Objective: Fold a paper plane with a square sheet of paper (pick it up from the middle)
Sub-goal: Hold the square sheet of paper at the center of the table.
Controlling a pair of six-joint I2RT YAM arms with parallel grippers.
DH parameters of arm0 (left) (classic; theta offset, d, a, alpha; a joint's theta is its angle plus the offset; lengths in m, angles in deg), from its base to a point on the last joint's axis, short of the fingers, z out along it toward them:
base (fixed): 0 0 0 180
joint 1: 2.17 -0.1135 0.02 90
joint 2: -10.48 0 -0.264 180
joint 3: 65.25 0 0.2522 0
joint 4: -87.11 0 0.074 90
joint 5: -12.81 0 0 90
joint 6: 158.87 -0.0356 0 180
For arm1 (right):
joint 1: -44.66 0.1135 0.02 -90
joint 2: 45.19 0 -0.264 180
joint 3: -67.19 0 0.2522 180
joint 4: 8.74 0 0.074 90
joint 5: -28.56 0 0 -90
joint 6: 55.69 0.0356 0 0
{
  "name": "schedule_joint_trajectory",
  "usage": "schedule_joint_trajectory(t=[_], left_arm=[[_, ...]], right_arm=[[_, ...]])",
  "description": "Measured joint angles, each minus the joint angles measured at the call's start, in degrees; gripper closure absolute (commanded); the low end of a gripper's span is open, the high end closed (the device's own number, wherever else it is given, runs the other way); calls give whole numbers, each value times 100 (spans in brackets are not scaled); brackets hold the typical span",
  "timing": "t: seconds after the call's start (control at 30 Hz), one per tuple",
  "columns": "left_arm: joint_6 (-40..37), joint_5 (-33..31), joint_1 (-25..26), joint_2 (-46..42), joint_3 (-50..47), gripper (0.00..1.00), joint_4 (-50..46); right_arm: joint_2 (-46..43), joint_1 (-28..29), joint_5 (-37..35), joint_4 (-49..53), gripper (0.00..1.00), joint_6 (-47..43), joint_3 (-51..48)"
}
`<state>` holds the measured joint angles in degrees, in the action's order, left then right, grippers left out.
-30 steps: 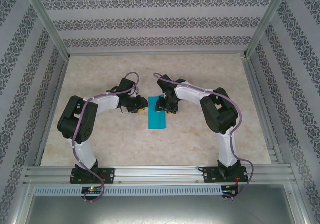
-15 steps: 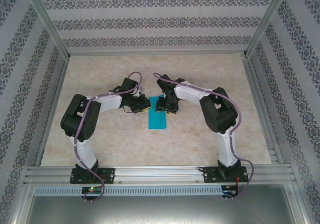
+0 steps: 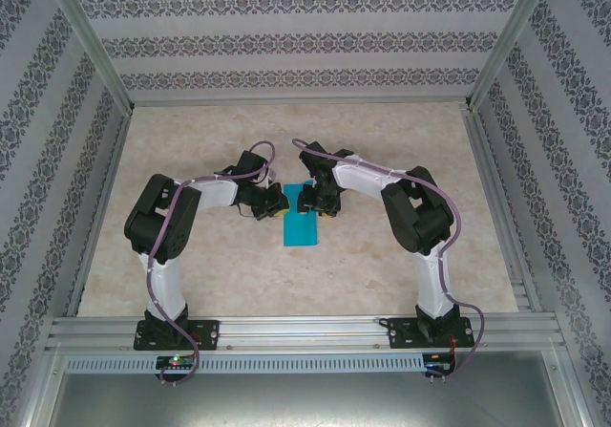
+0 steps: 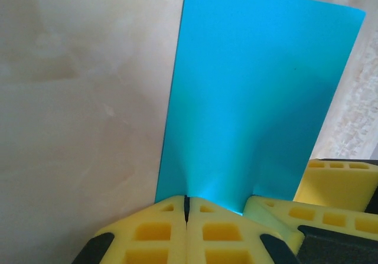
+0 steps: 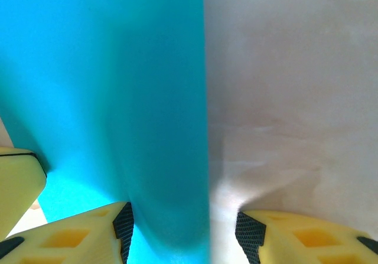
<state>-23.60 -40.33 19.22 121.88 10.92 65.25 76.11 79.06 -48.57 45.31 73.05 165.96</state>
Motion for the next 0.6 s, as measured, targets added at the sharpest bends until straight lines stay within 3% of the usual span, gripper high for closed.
schedule_joint_trajectory(t=[0.23,0.6], left_arm=[[-94,-44,2,42,74,100,-177],[-256,83,-11,138,61,100,-140]], right_arm=[[-149,0,24,-103,44,-22,-87],[-1366,-120,308,-981,36,-111,-1255]])
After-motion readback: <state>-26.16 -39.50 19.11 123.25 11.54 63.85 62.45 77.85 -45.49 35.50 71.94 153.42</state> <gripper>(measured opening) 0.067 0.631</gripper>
